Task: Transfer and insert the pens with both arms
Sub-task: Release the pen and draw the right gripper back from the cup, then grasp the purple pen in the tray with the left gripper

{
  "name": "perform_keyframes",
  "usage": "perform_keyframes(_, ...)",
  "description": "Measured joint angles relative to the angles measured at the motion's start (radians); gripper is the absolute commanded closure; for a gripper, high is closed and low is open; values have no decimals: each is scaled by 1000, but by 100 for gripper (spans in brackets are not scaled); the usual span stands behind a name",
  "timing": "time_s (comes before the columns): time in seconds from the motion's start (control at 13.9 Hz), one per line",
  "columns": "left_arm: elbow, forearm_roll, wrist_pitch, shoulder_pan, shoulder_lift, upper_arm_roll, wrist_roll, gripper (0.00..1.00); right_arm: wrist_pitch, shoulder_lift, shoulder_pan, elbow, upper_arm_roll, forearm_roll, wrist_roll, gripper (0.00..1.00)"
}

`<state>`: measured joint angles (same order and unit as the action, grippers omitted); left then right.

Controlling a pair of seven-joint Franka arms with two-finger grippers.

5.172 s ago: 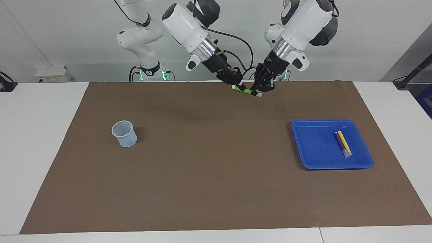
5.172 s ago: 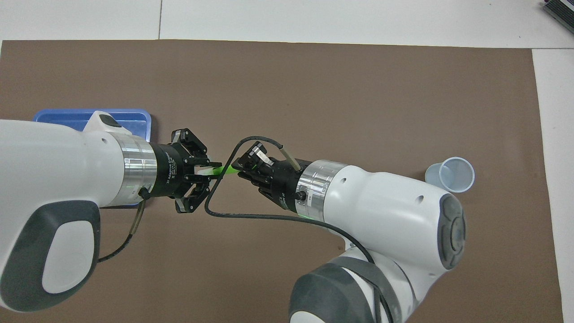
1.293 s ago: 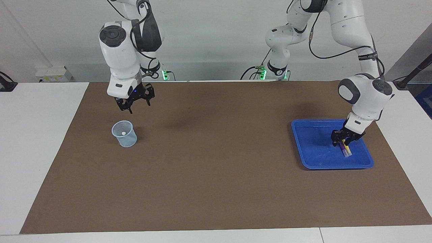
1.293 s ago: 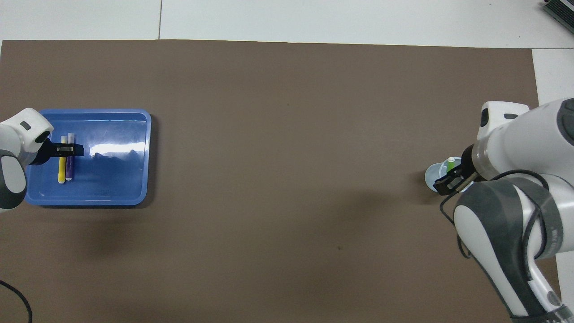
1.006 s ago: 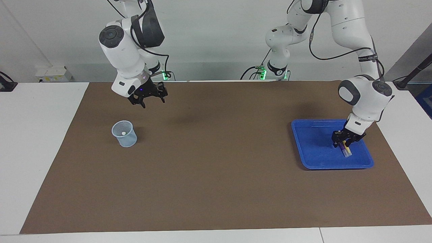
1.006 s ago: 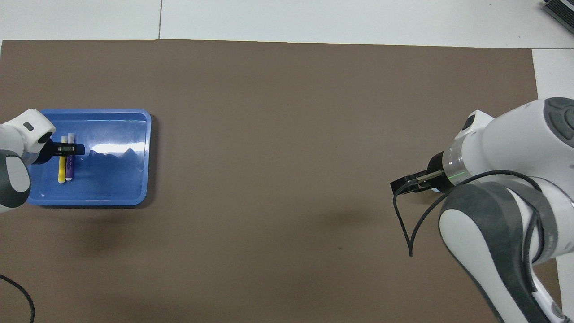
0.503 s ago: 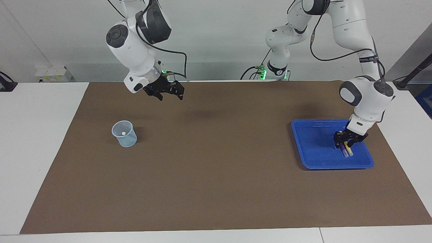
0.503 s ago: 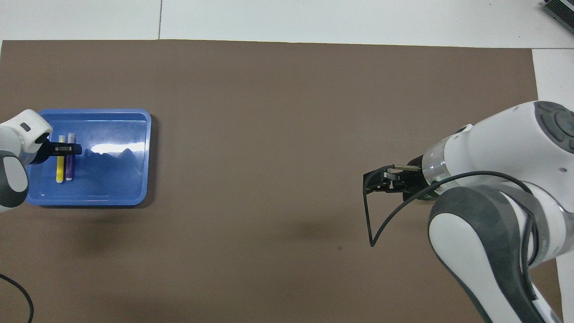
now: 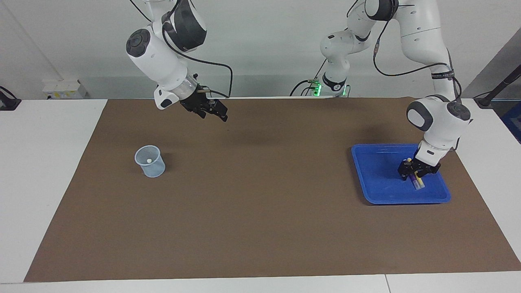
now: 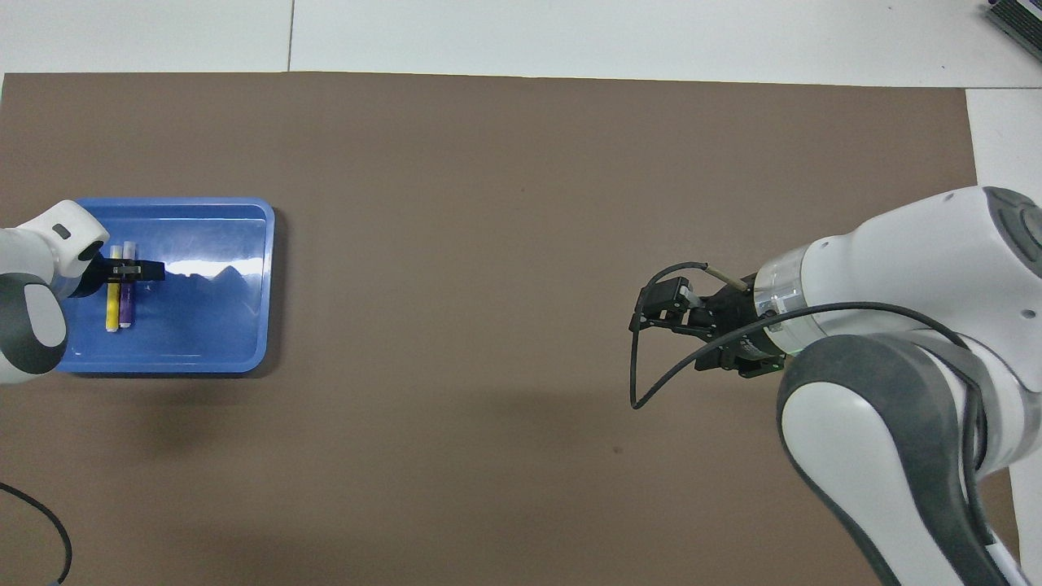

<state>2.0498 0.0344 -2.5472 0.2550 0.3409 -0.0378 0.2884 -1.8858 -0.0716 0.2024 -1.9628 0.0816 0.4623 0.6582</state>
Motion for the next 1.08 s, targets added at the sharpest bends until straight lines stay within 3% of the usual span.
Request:
perform_keyframes(0.29, -2, 0, 1, 0, 1, 1, -5, 39, -73, 3, 35, -5, 1, 53, 130, 0)
perform_keyframes(0.79, -16, 0, 16, 0, 1, 2, -5, 54, -135, 4, 44, -23, 1, 121, 184, 0)
perform_keyframes(0.93, -41, 0, 54, 0, 2, 2, -5, 86, -136, 4, 44, -25, 1, 121, 184, 0)
perform_keyframes(1.08, -56, 0, 71, 0, 4, 1, -5, 100, -136, 4, 44, -25, 1, 121, 184, 0)
